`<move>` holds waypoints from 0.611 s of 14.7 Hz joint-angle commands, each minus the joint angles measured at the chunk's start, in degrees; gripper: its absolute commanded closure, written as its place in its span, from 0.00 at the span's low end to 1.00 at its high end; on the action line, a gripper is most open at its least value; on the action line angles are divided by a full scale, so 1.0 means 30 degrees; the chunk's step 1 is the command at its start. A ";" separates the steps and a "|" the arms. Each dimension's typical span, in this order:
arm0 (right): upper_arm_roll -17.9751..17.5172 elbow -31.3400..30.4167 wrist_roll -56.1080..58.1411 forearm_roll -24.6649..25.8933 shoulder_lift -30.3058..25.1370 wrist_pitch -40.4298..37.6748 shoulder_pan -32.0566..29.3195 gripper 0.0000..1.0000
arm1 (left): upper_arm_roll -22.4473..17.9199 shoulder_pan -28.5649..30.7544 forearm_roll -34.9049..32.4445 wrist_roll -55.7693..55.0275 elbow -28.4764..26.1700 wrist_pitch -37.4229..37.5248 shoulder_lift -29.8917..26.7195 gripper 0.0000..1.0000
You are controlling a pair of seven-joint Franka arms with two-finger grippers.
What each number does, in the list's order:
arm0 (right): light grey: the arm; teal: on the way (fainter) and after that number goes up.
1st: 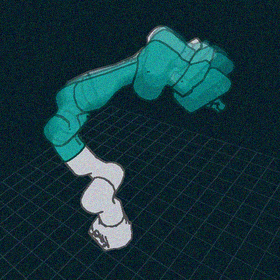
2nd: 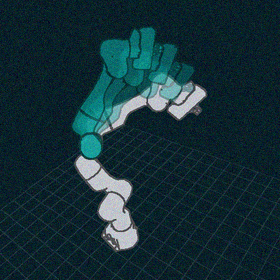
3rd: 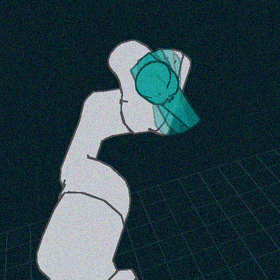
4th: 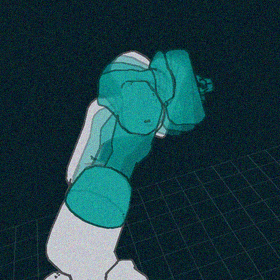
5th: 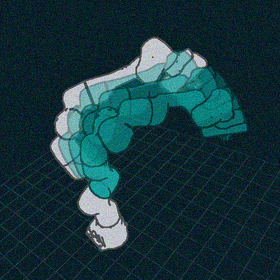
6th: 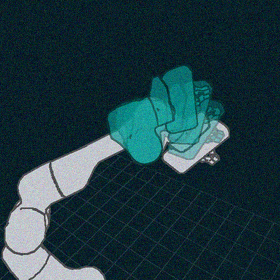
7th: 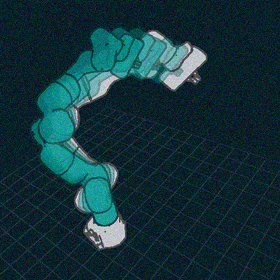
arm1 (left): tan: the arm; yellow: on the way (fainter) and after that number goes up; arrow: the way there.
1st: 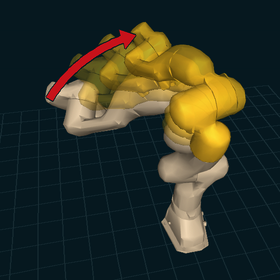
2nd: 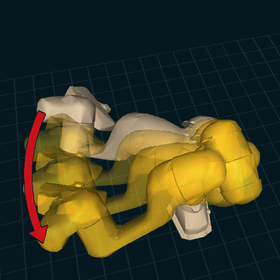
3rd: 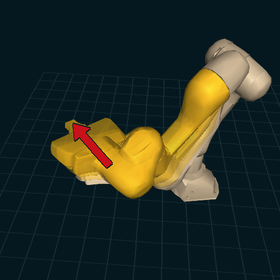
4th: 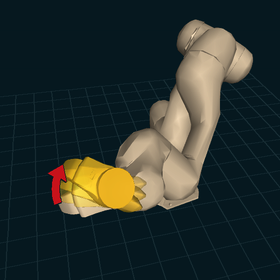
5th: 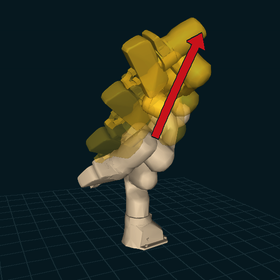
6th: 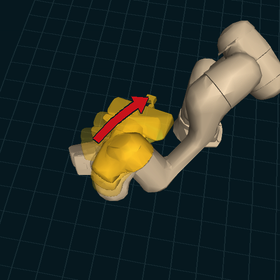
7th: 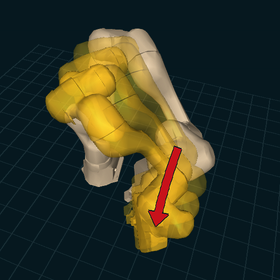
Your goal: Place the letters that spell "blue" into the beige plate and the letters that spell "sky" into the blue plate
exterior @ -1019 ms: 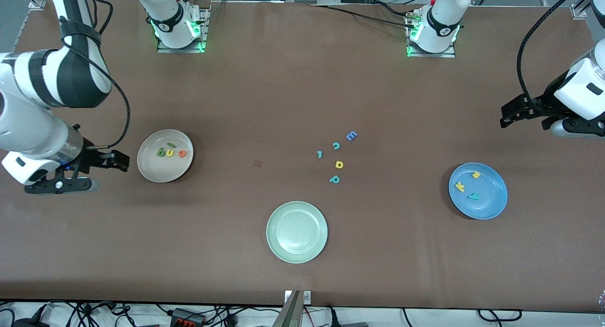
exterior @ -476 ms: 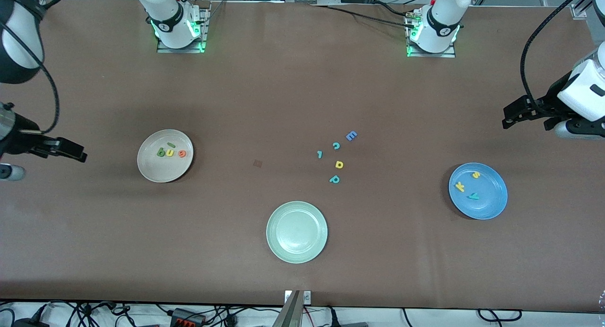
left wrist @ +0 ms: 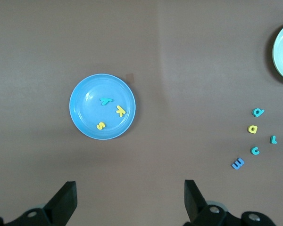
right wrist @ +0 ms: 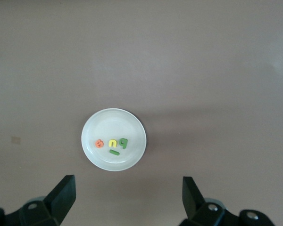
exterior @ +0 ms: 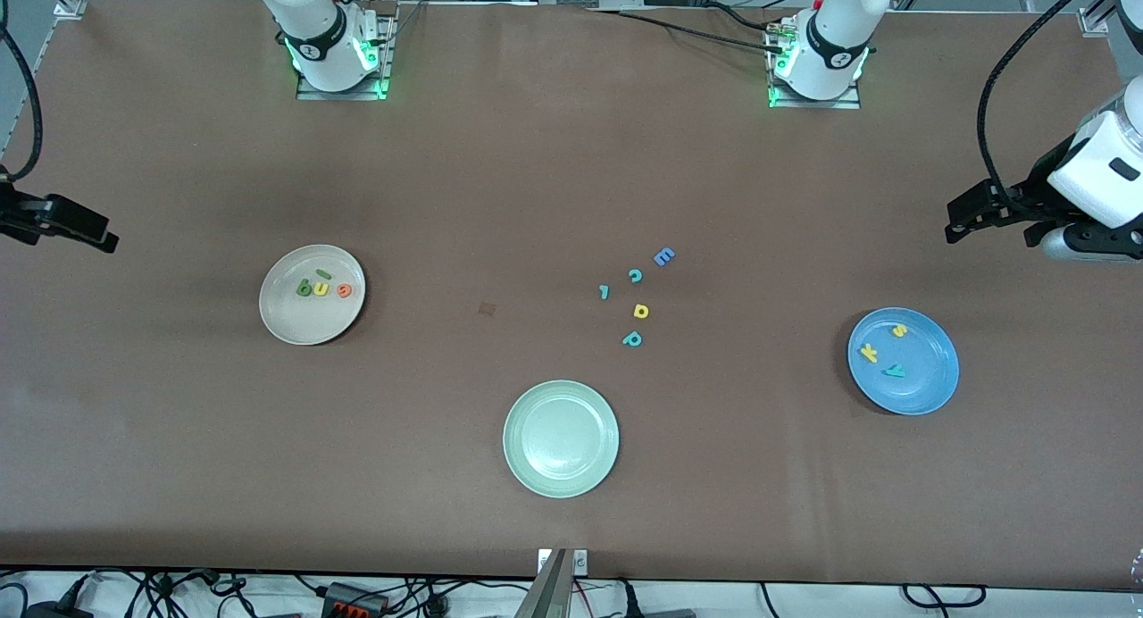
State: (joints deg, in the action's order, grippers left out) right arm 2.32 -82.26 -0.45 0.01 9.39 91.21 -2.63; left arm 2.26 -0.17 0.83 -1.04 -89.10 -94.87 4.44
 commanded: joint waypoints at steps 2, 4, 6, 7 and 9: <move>-0.0100 -0.2016 0.0415 0.0144 -0.1135 0.0356 -0.0178 0.00 | 0.0010 0.0029 -0.0482 -0.0035 0.0551 0.0159 0.0278 0.00; -0.0071 -0.3392 0.0444 0.0173 -0.2042 0.1143 -0.0178 0.00 | -0.0019 0.0087 -0.0482 -0.0005 0.0551 0.0160 0.0278 0.00; -0.0100 -0.5089 0.0444 0.0173 -0.3096 0.2169 -0.0178 0.00 | -0.0048 0.0087 -0.0482 -0.0005 0.0551 0.0160 0.0249 0.00; -0.0100 -0.5910 0.0444 0.0173 -0.3624 0.2638 -0.0178 0.00 | -0.0078 0.0087 -0.0482 0.0024 0.0551 0.0160 0.0249 0.00; -0.0129 -0.6270 0.0531 0.0115 -0.4038 0.2440 -0.0149 0.00 | -0.0078 0.0087 -0.0482 -0.0005 0.0551 0.0160 0.0249 0.00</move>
State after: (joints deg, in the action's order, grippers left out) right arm 2.42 -96.12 0.14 0.04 1.54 97.03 -2.86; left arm 2.06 0.07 0.82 -1.04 -89.08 -94.87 4.44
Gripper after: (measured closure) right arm 0.000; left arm 0.000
